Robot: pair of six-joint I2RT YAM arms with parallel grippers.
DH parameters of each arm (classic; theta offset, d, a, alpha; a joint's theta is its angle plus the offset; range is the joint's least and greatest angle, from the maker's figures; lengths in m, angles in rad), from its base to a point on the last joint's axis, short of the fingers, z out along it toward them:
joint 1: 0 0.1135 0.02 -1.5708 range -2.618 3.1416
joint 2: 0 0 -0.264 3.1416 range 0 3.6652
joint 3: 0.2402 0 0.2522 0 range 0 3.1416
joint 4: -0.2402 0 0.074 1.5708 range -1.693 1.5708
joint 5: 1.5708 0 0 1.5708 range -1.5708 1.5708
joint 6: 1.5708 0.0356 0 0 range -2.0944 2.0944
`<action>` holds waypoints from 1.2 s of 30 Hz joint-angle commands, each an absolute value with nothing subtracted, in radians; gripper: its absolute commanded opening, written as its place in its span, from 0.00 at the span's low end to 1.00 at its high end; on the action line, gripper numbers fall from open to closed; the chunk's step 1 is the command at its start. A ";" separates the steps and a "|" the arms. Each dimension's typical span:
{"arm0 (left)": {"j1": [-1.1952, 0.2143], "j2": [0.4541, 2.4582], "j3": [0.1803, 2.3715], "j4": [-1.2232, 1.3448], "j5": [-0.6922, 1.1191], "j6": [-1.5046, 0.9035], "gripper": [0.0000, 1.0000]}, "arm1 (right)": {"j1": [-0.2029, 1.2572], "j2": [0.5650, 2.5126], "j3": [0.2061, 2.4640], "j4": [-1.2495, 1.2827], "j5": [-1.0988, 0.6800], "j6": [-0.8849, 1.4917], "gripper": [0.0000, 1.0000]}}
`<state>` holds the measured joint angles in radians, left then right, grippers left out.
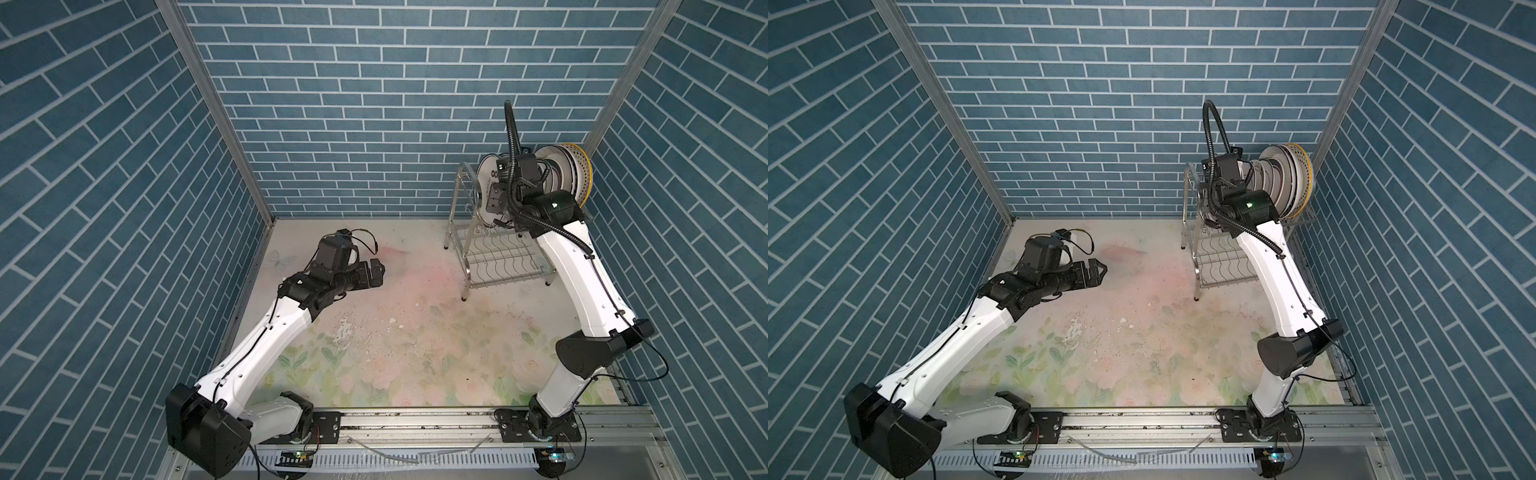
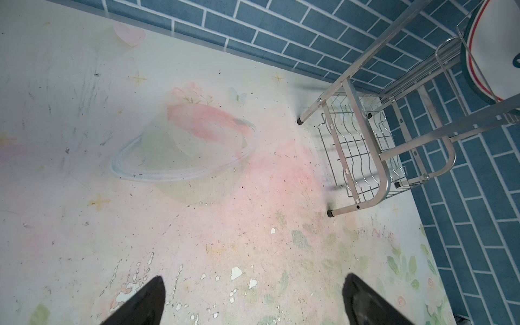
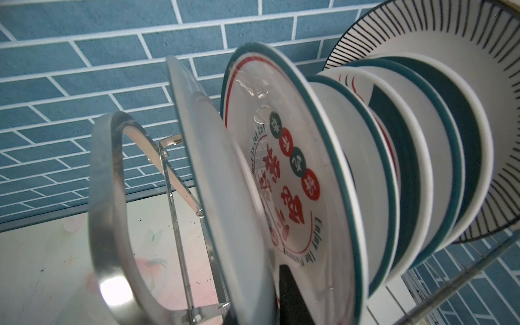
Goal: Unload the plates from the dish rack
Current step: Pick up the plate from the dish rack.
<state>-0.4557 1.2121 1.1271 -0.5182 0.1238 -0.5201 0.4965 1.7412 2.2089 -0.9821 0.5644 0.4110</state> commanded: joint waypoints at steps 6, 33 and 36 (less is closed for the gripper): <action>-0.446 1.215 1.111 -0.545 0.110 -0.515 0.99 | 0.500 1.744 2.176 -0.936 0.603 0.396 0.10; -0.446 1.210 1.121 -0.570 0.103 -0.531 0.99 | 0.524 1.628 2.126 -0.796 0.720 0.271 0.00; -0.446 1.215 1.124 -0.571 0.116 -0.532 0.99 | 0.532 1.623 2.144 -0.787 0.767 0.248 0.00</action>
<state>-0.4511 1.2125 1.1213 -0.5499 0.1165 -0.5274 0.5213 1.6714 2.1269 -0.8692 0.6865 0.2867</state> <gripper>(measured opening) 0.994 0.085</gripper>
